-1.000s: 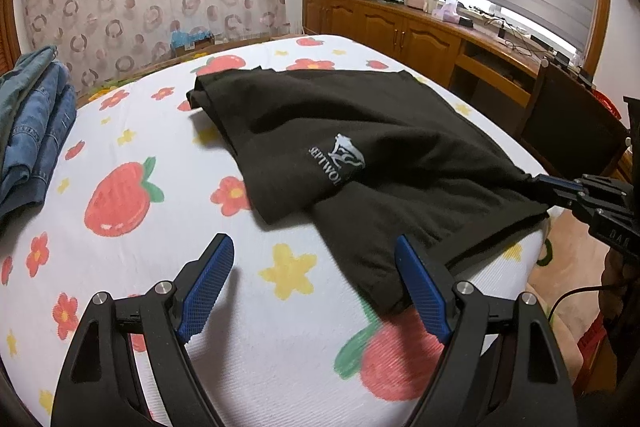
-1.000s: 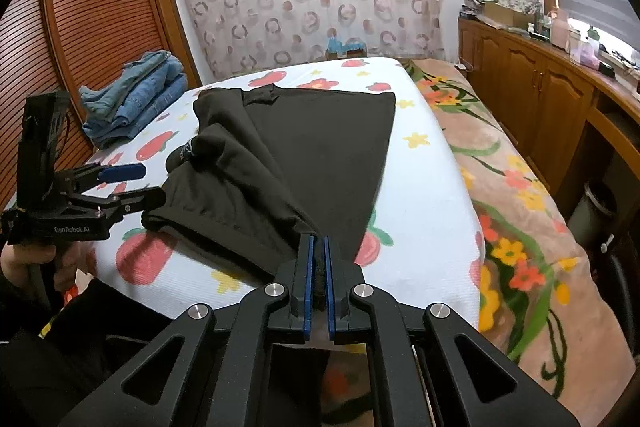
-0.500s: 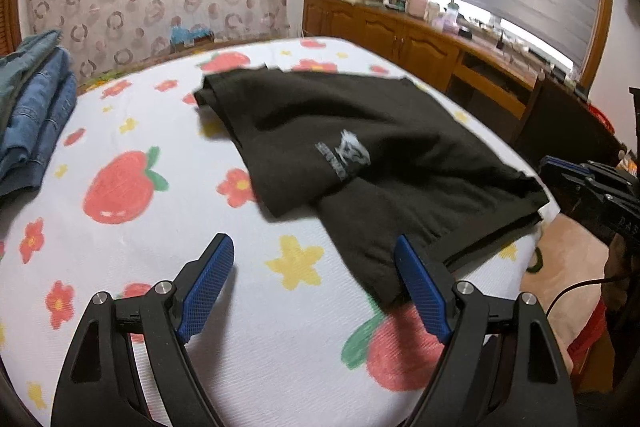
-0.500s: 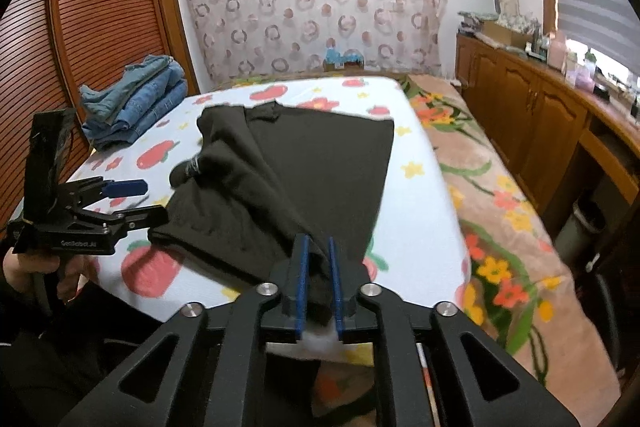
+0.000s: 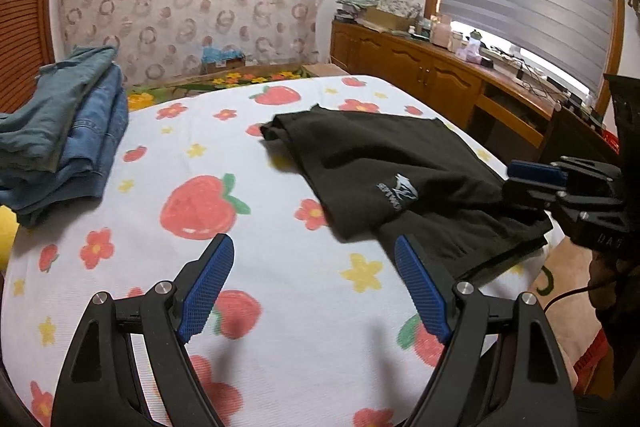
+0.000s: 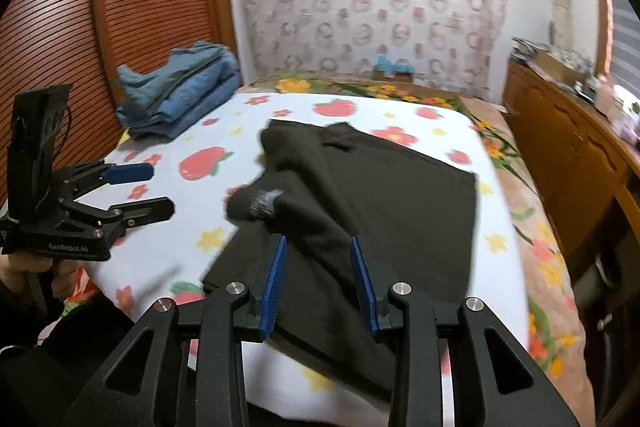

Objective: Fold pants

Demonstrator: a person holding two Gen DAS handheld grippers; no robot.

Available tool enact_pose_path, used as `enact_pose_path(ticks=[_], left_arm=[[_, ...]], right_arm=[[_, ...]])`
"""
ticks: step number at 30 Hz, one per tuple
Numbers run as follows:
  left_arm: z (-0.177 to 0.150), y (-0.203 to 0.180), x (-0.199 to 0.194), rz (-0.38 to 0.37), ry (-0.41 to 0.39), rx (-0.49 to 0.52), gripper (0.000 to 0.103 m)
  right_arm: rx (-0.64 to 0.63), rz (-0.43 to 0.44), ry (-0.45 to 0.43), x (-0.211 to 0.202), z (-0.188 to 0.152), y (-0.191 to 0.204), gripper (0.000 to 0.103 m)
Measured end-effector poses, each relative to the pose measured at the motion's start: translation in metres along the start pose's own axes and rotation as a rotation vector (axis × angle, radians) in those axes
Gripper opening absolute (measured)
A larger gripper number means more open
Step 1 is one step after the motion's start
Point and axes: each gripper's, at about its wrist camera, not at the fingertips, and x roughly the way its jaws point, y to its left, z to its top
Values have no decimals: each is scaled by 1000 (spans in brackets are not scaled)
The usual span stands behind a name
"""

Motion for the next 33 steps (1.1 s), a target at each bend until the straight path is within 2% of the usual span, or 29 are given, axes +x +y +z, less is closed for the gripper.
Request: enact_pose_path(ticks=[10,13,17,24,33], left_arm=[[-1,19,-9,28,-19,-23,83],[-2,24,-9,32,-19,-33,83],[-4,31,-9,41,-16,-47,83],[-8,37,-10,50,-14,-57,83],[-10,38,-11,49,-13,-60,83]], right_arm=[[-39,70,44,48,26,11,36],[-57,78,74,58,32,11,44],[-86,86,105,71,38,17,46],[-149,96,146,91,48,31,48],[-215,118,209,115,44,44,48]])
